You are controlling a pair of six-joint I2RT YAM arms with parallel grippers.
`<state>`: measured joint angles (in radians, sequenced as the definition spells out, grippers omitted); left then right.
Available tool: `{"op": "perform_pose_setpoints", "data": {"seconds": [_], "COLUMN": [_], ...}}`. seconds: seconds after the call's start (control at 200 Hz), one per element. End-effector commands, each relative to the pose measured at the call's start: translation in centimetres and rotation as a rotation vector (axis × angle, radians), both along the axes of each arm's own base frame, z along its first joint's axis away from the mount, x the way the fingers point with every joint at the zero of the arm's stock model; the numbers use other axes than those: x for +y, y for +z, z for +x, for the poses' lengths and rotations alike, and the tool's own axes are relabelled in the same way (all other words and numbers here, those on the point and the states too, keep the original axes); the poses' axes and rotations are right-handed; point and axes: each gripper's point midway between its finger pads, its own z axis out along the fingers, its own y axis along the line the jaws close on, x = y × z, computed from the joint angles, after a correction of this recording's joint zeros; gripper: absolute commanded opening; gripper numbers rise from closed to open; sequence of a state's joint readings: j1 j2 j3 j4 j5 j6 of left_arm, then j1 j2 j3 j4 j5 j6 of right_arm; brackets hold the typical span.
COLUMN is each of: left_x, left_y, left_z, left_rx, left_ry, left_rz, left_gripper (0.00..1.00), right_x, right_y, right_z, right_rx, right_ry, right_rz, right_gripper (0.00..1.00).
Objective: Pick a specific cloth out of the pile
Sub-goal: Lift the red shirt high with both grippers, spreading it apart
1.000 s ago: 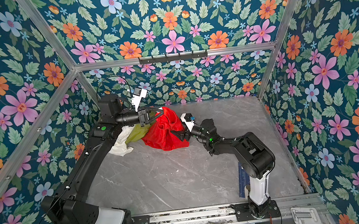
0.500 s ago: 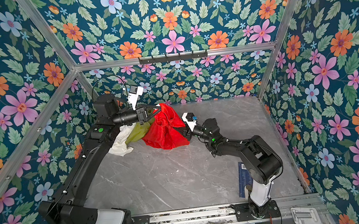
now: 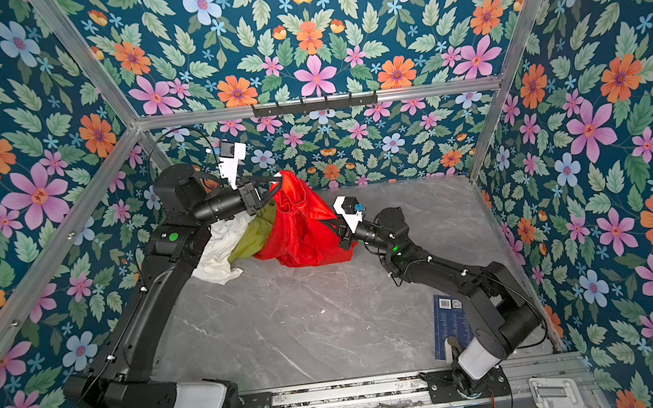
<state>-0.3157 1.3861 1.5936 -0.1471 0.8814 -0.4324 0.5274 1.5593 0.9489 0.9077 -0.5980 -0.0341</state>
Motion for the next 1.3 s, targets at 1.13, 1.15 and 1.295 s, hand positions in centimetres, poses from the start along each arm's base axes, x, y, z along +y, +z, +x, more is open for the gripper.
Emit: {"op": "perform_pose_setpoints", "data": {"seconds": [1.13,1.15,1.295], "left_x": [-2.9,-3.1,-4.6], "left_y": [15.5,15.4,14.9], "left_z": [-6.2,-6.3,-7.0], "left_rx": [-0.265,-0.266,-0.264], "left_ry": [-0.049,-0.056,-0.096], "left_rz": [-0.324,-0.327,-0.335], "left_gripper": [0.00,0.00,0.00], "right_x": [-8.6,-8.7,-9.6], "right_y": [21.2,21.4,21.7], "right_z": [-5.9,-6.1,-7.2], "right_rx": [-0.120,-0.122,-0.125], "right_ry": [-0.210,-0.211,-0.226], "right_rz": [-0.032,-0.035,-0.052], "right_gripper": [0.00,0.00,0.00]}}
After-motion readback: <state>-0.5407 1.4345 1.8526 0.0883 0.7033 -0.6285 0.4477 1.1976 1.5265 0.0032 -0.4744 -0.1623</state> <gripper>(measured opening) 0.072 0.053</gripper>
